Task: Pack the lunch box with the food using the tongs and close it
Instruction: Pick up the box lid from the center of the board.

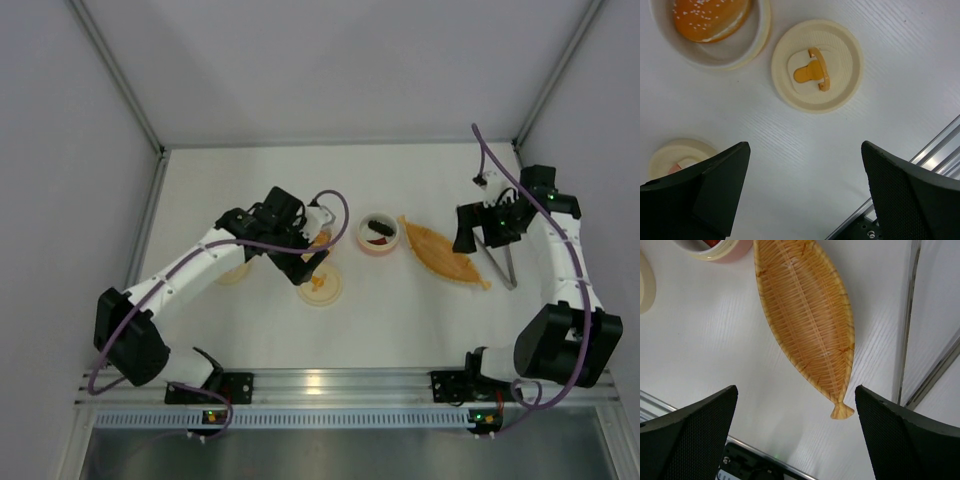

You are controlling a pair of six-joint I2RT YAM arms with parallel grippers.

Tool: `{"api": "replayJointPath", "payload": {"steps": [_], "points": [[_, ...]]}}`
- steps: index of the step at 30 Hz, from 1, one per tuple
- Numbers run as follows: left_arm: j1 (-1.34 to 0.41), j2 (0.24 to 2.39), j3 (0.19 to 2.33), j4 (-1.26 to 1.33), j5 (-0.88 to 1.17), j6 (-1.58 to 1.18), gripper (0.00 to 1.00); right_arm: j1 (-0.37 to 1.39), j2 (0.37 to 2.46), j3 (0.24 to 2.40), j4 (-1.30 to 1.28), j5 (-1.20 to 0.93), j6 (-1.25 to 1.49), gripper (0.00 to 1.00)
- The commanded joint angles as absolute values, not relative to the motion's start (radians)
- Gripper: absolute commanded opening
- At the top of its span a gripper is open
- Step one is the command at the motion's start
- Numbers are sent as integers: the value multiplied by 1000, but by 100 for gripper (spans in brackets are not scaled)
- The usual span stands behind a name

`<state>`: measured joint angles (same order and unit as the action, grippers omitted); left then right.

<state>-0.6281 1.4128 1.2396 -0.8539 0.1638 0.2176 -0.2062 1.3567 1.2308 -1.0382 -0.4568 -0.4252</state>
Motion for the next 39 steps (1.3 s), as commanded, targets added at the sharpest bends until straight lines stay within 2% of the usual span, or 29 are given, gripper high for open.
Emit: {"api": "replayJointPath", "payload": {"steps": [1, 5, 7, 16, 29, 39], "points": [[-719, 1469, 1253, -844, 32, 146, 98, -225, 1305, 1221, -940, -462, -399, 99], [-750, 1564, 1295, -833, -38, 86, 94, -238, 1307, 1201, -922, -469, -380, 99], [-753, 1623, 1319, -839, -26, 62, 85, -239, 1316, 1200, -913, -471, -377, 99], [-756, 1741, 1358, -813, -23, -9, 67, -256, 1356, 1200, -893, -494, -368, 99], [-756, 1839, 1391, -785, 67, -63, 58, -264, 1361, 1180, -882, -505, -371, 100], [-756, 1920, 1414, -788, 64, -71, 40, -265, 1371, 1174, -877, -505, -374, 99]]}}
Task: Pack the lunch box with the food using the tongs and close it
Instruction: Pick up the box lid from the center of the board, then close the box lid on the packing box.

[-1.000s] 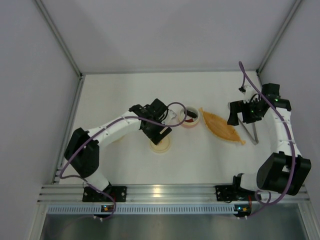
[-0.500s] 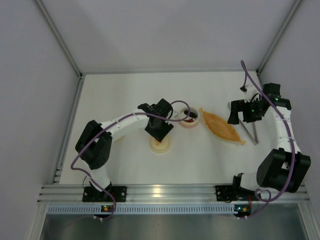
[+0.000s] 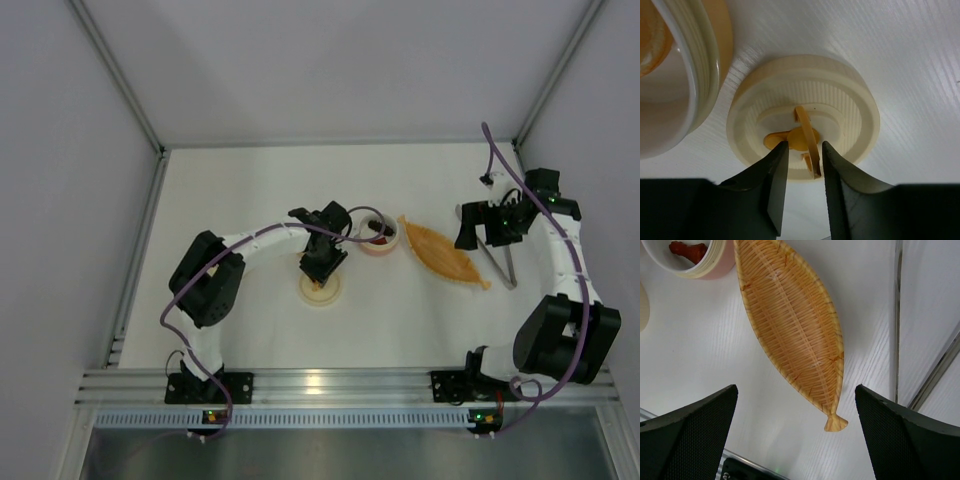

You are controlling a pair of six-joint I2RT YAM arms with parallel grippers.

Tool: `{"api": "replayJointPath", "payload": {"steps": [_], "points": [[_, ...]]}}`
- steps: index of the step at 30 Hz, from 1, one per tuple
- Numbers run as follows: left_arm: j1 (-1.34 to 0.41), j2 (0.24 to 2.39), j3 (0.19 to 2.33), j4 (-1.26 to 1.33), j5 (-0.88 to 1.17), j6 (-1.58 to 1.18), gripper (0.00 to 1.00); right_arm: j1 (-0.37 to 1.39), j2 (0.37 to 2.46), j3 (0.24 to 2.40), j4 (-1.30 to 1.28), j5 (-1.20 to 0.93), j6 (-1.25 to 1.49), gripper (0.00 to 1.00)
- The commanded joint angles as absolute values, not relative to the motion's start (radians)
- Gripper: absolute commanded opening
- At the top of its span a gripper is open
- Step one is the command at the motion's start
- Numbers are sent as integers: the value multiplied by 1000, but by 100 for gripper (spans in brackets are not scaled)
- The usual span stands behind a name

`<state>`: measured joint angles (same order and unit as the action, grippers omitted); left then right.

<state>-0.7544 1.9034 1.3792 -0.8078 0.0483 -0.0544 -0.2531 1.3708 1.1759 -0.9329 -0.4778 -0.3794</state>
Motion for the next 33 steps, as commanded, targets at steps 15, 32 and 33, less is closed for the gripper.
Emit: {"api": "replayJointPath", "payload": {"steps": [15, 32, 33], "points": [[-758, 1907, 1451, -870, 67, -86, 0, -270, 1364, 1163, -882, -508, -382, 99], [-755, 1816, 1857, -1241, -199, -251, 0, -268, 1341, 1167, -913, -500, -383, 99], [-753, 1859, 1915, -1256, -212, -261, 0, -268, 1341, 1166, -911, -500, -380, 99]]}}
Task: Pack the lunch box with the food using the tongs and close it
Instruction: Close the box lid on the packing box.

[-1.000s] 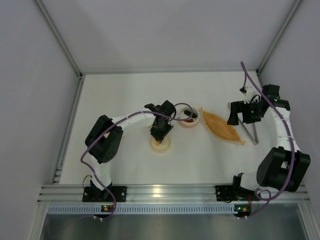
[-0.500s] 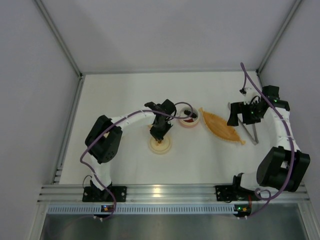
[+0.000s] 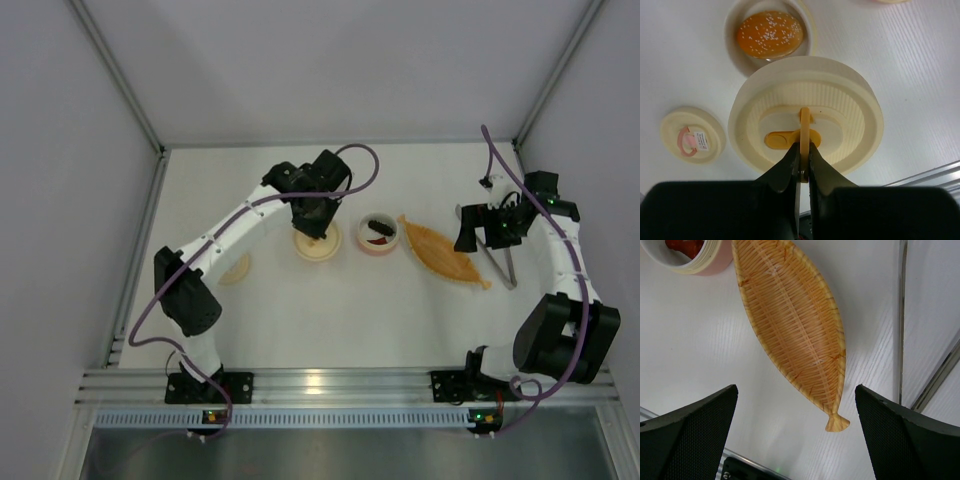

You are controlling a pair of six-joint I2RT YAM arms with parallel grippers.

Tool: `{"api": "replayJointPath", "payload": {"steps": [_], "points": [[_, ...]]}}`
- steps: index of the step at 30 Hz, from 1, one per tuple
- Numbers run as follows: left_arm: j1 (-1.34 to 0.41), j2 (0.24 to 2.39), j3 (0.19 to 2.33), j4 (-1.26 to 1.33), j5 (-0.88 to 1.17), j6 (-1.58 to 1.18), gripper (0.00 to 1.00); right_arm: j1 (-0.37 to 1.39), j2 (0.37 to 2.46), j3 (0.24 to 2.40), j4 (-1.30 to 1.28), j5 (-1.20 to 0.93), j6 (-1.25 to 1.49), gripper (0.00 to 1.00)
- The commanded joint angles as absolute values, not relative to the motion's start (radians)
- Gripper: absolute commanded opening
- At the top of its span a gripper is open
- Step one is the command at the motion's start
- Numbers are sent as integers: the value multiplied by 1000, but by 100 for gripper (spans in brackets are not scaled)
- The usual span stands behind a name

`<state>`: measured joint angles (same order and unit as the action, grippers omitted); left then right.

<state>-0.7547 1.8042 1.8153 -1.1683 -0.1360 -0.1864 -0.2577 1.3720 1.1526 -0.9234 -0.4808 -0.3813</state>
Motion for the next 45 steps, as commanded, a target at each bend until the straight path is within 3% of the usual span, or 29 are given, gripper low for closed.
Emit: {"api": "replayJointPath", "payload": {"steps": [1, 4, 12, 21, 45], "points": [[-753, 1882, 1940, -1258, -227, -268, 0, -268, 1341, 1164, -911, -500, -382, 99], [-747, 1974, 2041, -1268, -287, -288, 0, -268, 1341, 1161, -908, -499, -379, 99], [-644, 2106, 2171, -1261, -187, -345, 0, -270, 1335, 1125, -890, -492, -379, 100], [-577, 2102, 2105, -1115, -115, -337, 0, -270, 1345, 1088, -854, -497, -362, 99], [-565, 2183, 2106, -1201, -80, -367, 0, -270, 1365, 1089, -845, -497, -354, 99]]}}
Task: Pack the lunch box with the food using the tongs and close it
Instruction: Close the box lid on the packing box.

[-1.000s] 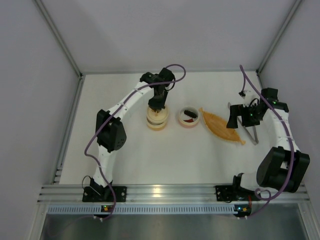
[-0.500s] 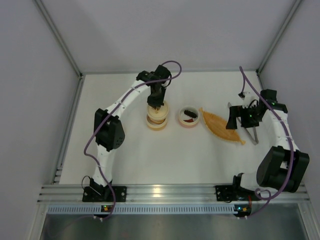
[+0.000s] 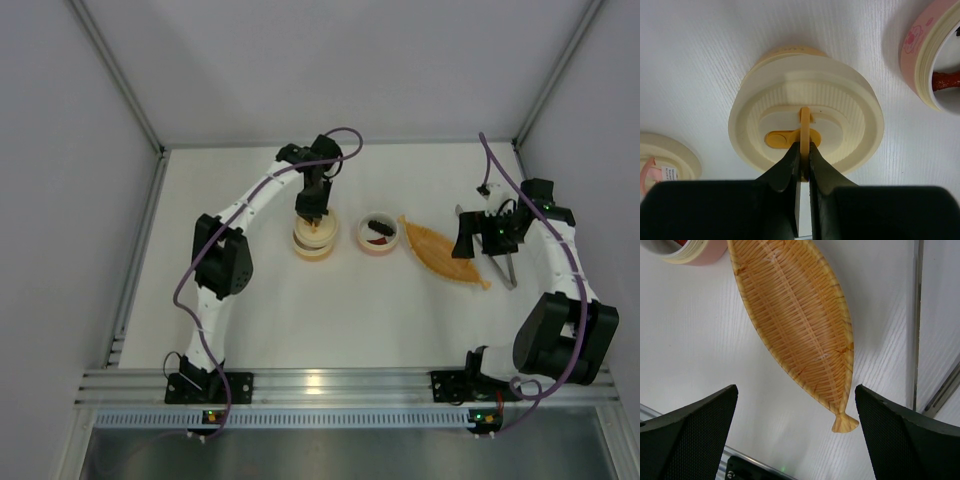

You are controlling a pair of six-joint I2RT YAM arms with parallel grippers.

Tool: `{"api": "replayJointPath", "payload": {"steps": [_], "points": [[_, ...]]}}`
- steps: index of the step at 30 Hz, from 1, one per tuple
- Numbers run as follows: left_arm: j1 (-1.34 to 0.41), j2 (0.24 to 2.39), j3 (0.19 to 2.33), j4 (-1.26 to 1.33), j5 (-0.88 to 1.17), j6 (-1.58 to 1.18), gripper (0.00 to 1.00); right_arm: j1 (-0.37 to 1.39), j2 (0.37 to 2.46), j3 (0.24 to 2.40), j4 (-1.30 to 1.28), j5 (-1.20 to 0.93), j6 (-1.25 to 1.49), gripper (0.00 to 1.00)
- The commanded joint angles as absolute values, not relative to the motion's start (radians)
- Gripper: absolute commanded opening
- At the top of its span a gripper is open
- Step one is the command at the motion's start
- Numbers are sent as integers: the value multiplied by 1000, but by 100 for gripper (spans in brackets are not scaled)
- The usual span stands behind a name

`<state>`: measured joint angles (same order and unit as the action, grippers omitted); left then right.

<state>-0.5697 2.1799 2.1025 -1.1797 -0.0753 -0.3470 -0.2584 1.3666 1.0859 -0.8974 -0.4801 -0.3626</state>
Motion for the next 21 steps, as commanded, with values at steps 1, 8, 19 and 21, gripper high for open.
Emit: {"api": "replayJointPath", "payload": {"steps": [1, 8, 19, 21], "points": [[-566, 2184, 2105, -1203, -84, -367, 0, -270, 1367, 1089, -845, -495, -354, 99], [-554, 2204, 2103, -1210, -106, -364, 0, -271, 1365, 1086, -845, -495, -353, 99], [-545, 2224, 2103, -1213, -92, -354, 0, -270, 1368, 1077, -841, -495, -354, 99], [-543, 2224, 2103, -1216, -83, -354, 0, -270, 1370, 1075, -839, -497, -353, 99]]}}
